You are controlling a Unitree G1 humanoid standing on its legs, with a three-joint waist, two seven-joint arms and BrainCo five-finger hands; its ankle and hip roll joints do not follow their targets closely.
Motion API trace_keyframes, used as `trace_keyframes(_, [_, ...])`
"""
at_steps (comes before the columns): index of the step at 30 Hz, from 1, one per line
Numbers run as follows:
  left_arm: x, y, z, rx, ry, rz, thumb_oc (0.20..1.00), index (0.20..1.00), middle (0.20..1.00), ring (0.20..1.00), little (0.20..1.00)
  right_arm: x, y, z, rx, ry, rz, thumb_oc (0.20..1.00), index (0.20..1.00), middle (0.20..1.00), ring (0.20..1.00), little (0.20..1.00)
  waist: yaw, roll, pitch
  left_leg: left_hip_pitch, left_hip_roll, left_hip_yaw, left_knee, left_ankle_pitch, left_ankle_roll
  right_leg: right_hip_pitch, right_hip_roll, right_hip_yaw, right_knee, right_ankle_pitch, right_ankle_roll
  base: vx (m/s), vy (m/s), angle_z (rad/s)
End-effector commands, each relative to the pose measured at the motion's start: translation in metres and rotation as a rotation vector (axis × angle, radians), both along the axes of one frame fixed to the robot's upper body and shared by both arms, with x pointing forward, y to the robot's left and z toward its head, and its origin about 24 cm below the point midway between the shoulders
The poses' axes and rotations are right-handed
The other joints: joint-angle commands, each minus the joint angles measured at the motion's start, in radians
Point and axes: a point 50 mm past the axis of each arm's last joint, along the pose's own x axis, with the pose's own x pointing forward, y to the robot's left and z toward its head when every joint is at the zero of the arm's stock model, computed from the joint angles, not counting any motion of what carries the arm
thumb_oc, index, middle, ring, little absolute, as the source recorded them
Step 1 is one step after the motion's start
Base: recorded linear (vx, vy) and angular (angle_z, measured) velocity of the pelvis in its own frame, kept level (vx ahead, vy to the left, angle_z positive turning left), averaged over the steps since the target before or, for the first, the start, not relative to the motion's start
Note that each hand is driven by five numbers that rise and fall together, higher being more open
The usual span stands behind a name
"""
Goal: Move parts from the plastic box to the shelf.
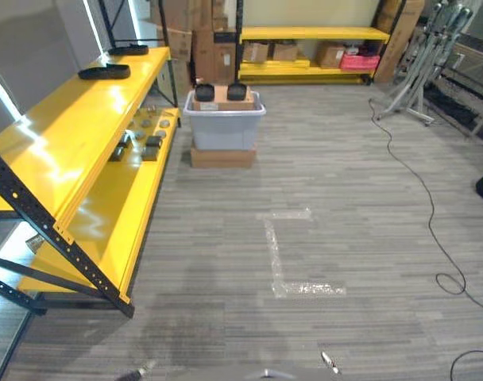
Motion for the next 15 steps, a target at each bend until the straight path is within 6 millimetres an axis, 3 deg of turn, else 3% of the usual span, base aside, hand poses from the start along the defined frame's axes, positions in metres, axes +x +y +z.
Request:
trace_keyframes(1, [0.024, 0.003, 0.005, -0.016, -0.048, 0.009, 1.0, 1.0, 1.0, 1.0, 1.0, 0.023, -0.017, 0.01, -0.011, -0.063, 0.002, 1.0, 1.0, 1.0, 1.0, 1.0, -0.02, -0.001, 0.078, 0.089, 0.002, 0.032, -0.043, -0.101, -0.01, 0.149, -0.023, -0.031, -0.165, 0.007, 0.062, -0.01, -0.04, -0.01])
trace_keyframes(11, [0.018, 0.003, 0.003, 0.019, -0.05, 0.111, 1.0, 1.0, 1.0, 1.0, 1.0, 0.001, -0.006, 0.001, 0.049, 0.085, -0.003, 1.0, 1.0, 1.0, 1.0, 1.0, -0.02, -0.011, 0.07, 0.097, 0.005, 0.034, -0.049, -0.102, -0.015, 0.163, -0.018, -0.021, -0.184, 0.014, 0.061, 0.01, -0.012, -0.01])
trace_keyframes(15, [0.024, 0.001, 0.003, 0.041, -0.104, 0.123, 1.0, 1.0, 1.0, 1.0, 1.0, 0.0, -0.006, 0.0, 0.04, 0.095, -0.108, 1.0, 1.0, 1.0, 1.0, 1.0, -0.019, -0.01, 0.07, 0.1, 0.007, 0.035, -0.05, -0.1, -0.017, 0.166, -0.017, -0.02, -0.188, 0.017, 0.06, 0.0, -0.002, -0.01])
